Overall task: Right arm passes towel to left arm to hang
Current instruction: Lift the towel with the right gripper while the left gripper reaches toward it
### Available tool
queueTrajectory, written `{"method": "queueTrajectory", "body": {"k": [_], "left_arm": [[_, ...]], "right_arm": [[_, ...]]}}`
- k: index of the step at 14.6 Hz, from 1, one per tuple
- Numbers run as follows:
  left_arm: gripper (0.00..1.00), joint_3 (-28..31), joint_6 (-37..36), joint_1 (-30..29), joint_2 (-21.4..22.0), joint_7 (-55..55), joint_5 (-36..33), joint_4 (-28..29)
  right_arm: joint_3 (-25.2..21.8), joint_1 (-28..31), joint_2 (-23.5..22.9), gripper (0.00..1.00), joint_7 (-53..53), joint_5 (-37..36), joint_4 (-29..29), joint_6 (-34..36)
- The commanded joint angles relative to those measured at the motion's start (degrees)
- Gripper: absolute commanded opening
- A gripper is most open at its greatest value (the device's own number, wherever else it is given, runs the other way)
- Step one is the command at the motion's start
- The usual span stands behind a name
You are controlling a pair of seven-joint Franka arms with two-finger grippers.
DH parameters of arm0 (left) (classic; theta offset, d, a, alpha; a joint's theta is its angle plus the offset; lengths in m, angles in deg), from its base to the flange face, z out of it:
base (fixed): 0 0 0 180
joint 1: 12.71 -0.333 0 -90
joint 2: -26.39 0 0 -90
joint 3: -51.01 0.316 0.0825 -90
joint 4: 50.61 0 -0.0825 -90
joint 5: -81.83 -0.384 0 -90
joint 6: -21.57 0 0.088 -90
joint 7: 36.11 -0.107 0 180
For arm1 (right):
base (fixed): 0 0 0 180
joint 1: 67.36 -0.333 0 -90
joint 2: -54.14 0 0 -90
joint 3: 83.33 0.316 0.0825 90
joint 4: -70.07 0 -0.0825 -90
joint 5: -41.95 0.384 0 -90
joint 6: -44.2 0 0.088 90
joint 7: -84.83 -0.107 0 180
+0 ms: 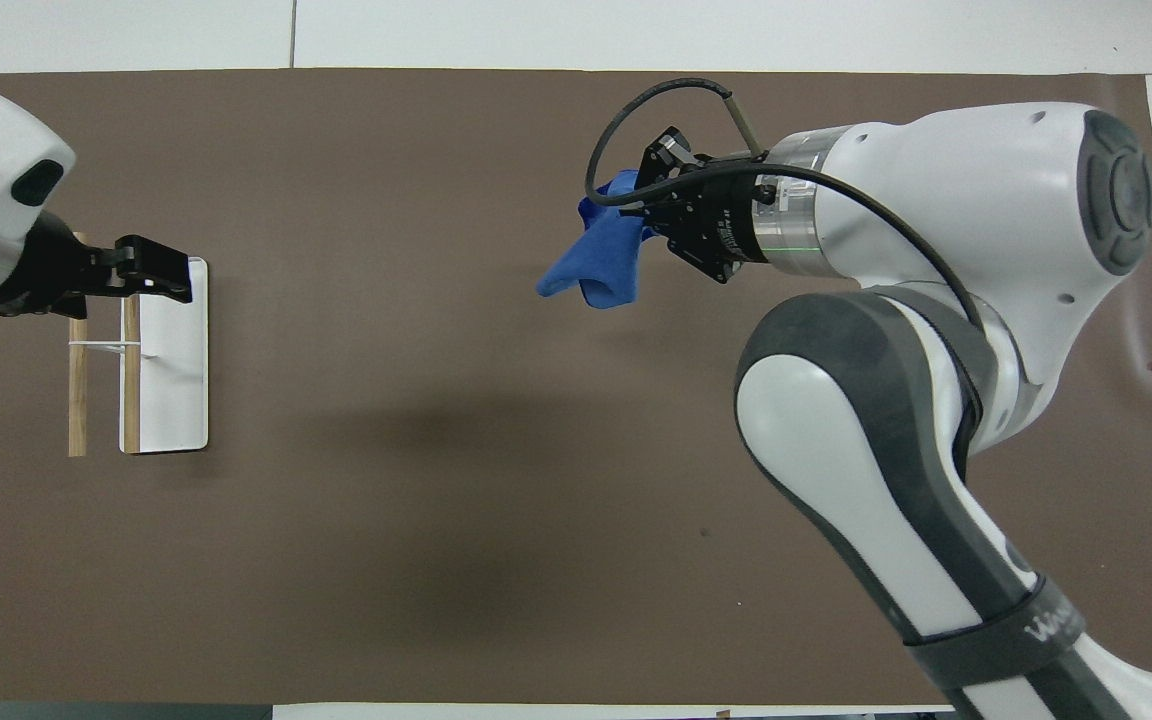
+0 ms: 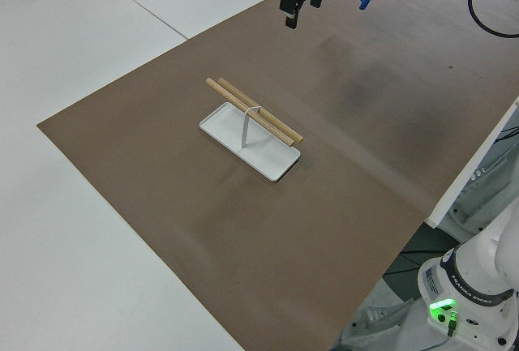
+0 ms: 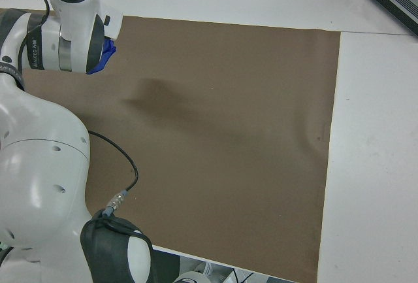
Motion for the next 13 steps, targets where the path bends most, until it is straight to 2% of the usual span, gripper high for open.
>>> {"method": "queueTrajectory", "body": {"k": [1,4,7,11,13], "left_arm": [[1.00,0.08,7.18,5.35,4.16,19.64,-0.74,7.81],[1.00,-0.10,11.06,8.96,4.08,34.79,1.53,9.23],[1.00,-0.10,14.92,10.29,3.64,57.62,6.63,10.02],[1.00,-0.10,21.87,10.03,2.58,72.68,15.15,11.51],[1.00,-0.10,25.91,9.94,0.75,78.40,19.54,11.78]], "right_arm": [[0.00,-1.89,-1.08,0.00,-7.19,4.22,1.04,-5.88],[-0.09,-6.28,-2.05,0.00,-10.89,9.58,1.04,-13.18],[-0.09,-7.96,-2.14,0.00,-13.18,10.12,1.13,-14.69],[-0.09,-10.68,-2.05,0.00,-12.40,9.95,0.78,-16.18],[-0.09,-10.60,-2.14,0.00,-12.31,9.86,0.51,-17.33]]}}
